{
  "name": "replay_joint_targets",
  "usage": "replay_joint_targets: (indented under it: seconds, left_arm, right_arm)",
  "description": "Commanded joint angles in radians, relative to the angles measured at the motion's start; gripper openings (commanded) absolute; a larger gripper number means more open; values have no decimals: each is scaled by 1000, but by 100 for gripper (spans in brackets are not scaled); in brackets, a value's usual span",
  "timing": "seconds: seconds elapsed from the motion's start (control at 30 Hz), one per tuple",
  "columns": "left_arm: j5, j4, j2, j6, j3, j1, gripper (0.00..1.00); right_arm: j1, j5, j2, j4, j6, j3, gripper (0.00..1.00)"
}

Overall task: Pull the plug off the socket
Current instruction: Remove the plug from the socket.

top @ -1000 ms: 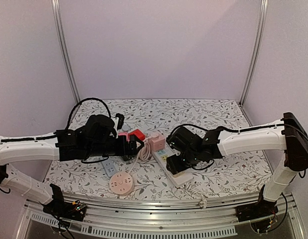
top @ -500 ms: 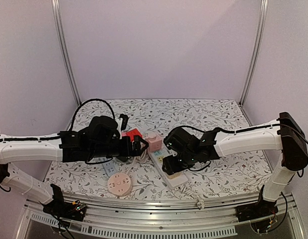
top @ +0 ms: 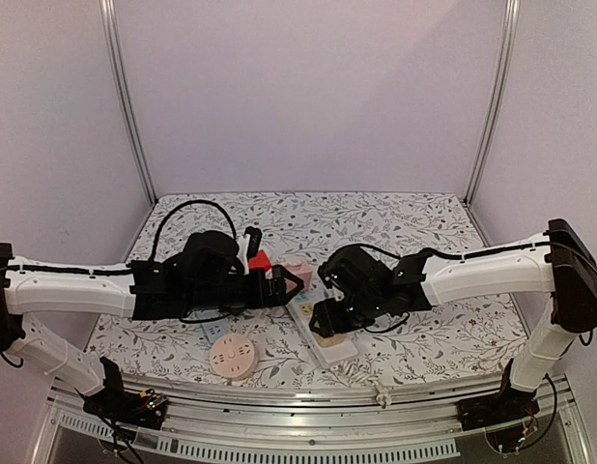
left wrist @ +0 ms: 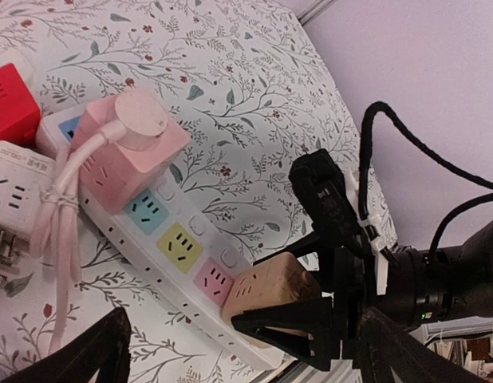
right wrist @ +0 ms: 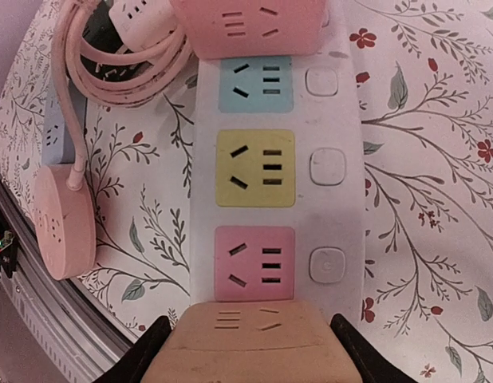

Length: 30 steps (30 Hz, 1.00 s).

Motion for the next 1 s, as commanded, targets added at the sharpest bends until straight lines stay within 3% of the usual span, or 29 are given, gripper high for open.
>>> replay_joint_targets:
  seconds: [0.0,0.3,0.73,0.97]
  left_arm:
    - [65,176,38,-82,-54,-23,96]
    - [83,299,140,-213,-102,-42,86]
    - [-14,285,188,-301,-165,-43,69]
    - [1,351,246,-329,-179,-28,68]
  right_arm:
    - [2,-51,-110,175,68,5,12]
    - [1,-53,-149,193,94,-19,12]
    - [12,-68,-115,215,103,-32,12]
    - [14,-78,-115,218,104,-28,12]
